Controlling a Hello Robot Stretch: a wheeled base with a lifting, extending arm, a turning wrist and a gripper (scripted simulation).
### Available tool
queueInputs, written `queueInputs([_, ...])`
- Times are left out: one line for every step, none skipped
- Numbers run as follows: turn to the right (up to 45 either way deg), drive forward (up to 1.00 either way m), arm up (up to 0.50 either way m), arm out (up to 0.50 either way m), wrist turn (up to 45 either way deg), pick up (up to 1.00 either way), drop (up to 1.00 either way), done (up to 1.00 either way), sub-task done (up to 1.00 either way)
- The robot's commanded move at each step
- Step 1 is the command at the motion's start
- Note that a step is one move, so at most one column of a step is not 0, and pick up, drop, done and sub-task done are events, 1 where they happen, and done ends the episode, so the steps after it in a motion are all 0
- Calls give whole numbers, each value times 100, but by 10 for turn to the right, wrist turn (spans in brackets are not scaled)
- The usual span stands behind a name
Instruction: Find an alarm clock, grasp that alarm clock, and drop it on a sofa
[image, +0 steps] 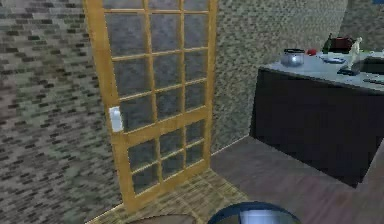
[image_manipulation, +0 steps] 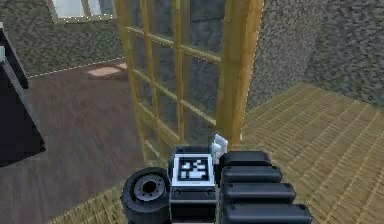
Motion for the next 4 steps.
queueInputs([450,0,0,0,0,0,0,0,0])
queueInputs([60,0,0,0,0,0,0,0,0])
queueInputs([0,100,0,0,0,0,0,0,0])
queueInputs([60,0,0,0,0,0,0,0,0])
